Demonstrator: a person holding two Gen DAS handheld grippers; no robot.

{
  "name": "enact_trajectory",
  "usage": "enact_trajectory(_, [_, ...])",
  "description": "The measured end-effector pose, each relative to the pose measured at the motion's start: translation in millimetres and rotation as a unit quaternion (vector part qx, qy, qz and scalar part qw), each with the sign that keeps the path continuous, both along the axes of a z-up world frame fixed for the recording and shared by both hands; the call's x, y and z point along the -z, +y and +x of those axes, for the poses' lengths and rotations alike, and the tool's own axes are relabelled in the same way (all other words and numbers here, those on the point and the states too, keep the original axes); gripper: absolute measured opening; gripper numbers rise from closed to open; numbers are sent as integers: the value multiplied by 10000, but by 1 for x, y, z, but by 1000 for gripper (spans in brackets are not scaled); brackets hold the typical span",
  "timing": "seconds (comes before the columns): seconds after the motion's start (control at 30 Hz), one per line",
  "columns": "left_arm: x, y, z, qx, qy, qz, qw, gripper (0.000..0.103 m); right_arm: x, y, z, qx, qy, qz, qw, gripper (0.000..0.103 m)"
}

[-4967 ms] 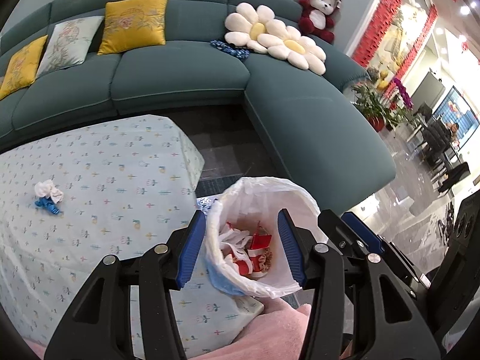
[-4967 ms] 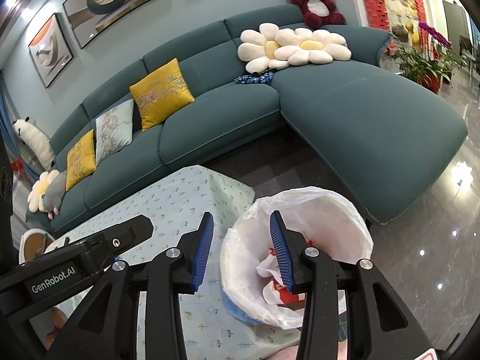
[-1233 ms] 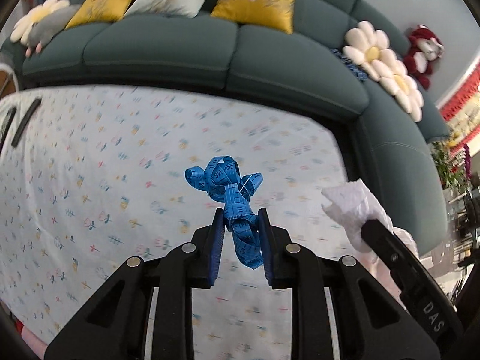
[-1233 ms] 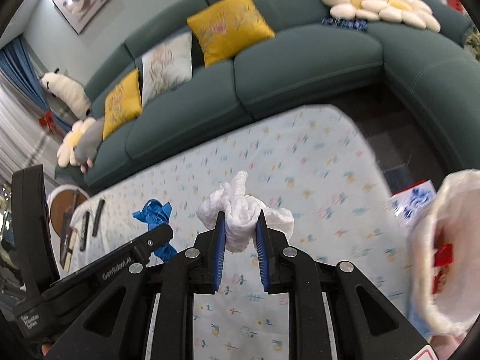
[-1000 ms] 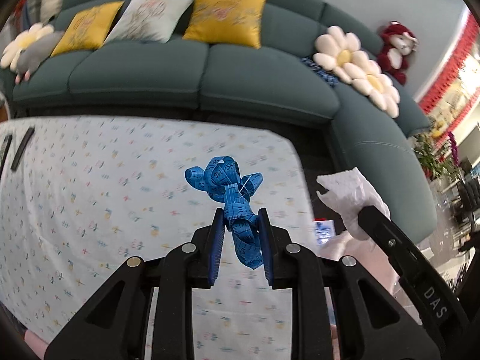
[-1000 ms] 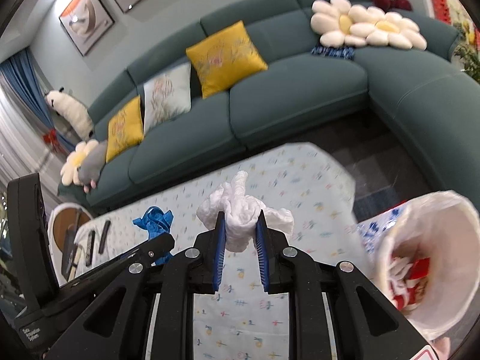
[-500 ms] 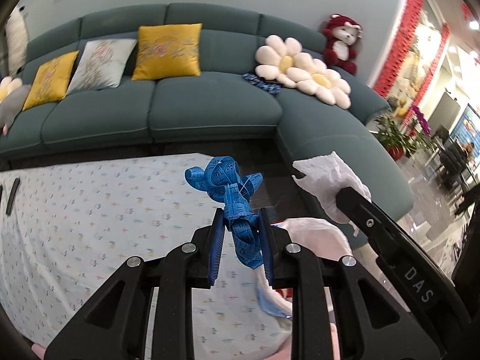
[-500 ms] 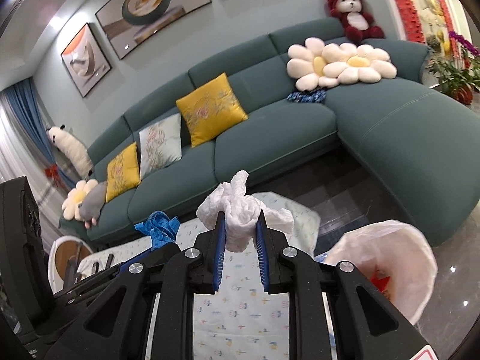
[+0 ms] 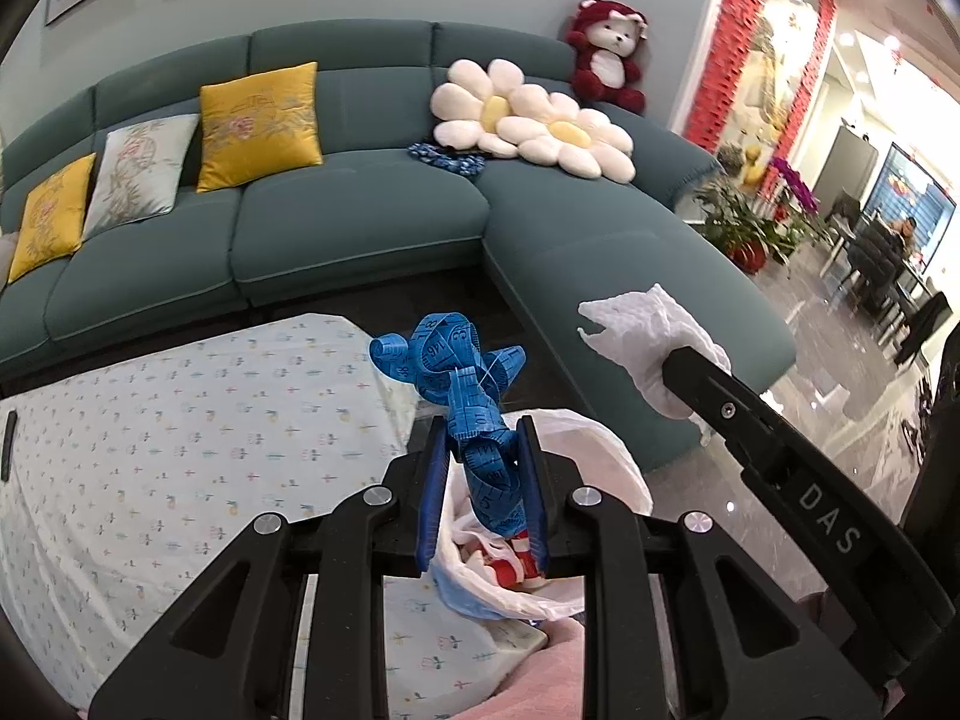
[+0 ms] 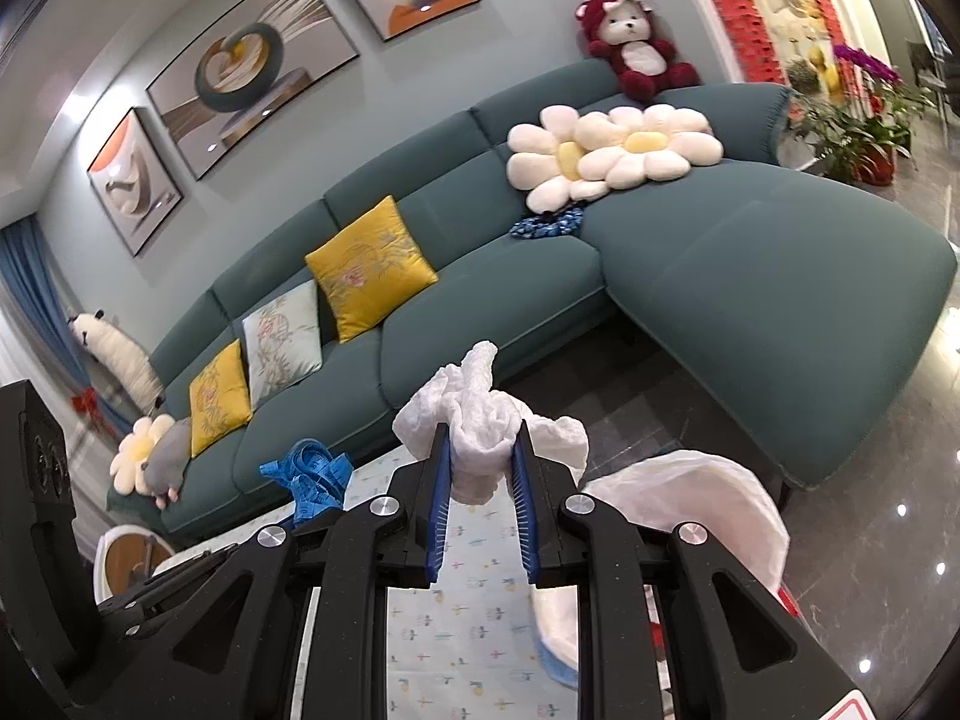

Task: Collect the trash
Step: 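Lift and carry the tissue and blue cloth with both tools over the bin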

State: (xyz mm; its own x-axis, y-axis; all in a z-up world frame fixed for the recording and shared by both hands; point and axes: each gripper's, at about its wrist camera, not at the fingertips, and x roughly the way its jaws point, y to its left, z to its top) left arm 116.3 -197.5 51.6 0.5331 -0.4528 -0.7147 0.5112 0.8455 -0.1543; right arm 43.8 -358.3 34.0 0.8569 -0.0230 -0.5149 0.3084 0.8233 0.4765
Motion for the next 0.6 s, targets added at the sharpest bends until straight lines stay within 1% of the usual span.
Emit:
enact_trajectory(0.23, [11, -23, -8, 184, 69, 109, 9997, 22, 13, -23, -11, 197, 67, 96, 9997, 18])
enact_trajectory(0.6, [43, -45, -7, 384, 408, 228, 9982, 22, 43, -50, -19, 366, 342, 177, 9986, 18])
